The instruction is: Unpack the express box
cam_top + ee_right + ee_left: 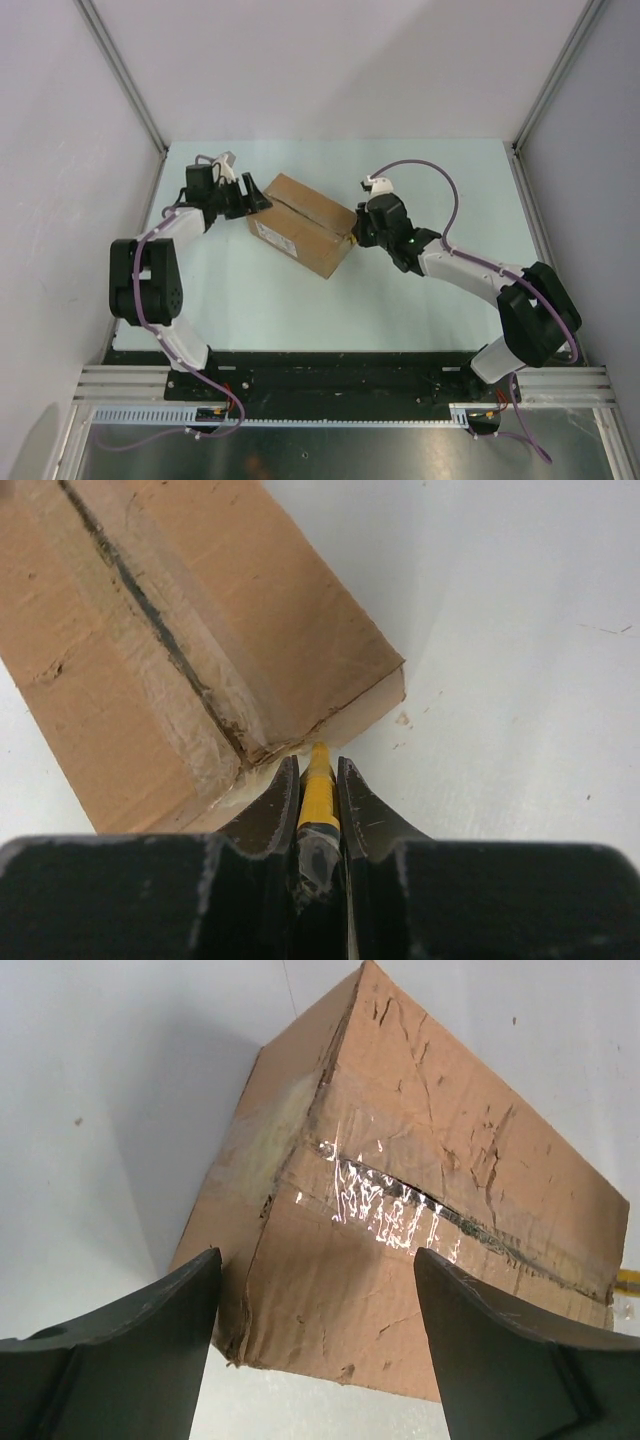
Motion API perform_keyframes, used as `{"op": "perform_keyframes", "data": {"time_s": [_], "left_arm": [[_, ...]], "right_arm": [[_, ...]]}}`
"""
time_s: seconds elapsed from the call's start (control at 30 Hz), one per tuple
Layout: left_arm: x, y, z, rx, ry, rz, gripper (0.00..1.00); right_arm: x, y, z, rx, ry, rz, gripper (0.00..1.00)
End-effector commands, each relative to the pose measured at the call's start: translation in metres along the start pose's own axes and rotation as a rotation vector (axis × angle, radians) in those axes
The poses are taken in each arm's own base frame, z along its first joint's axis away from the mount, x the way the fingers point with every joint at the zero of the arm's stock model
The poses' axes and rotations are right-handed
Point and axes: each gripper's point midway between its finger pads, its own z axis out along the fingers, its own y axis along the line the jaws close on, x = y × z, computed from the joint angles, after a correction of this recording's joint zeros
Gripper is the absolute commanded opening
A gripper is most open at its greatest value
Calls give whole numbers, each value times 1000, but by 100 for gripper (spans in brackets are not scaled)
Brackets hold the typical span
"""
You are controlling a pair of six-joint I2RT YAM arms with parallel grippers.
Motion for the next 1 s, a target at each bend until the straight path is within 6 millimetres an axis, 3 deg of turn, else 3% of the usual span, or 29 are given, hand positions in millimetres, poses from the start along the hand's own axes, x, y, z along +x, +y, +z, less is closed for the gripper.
{"op": "perform_keyframes", "data": {"time_s": [0.0,0.3,0.47,0.63,0.8,0.87,0.97], "left_arm": [[21,-46,-21,93,21,-3,80],[74,-42,-48,8,43,-159,79],[81,-45,-78,-33,-45,-158,80],[55,-54,-104,-55,-175,-88,85],[9,-70,-131,-73,-332,0,88],[-9,-86,-137,-37,-362,35,88],[-18,-114,-128,34,-333,88,88]], "right_arm": [[-28,14,2,-45,-73,40,0],[-36,-11,5,24,-93,17,0],[-47,-21,5,31,-120,19,0],[-58,-31,-2,45,-147,41,0],[-82,-49,-20,82,-207,98,0],[-87,-52,-30,88,-216,117,0],[-101,-42,-48,40,-256,132,0]]}}
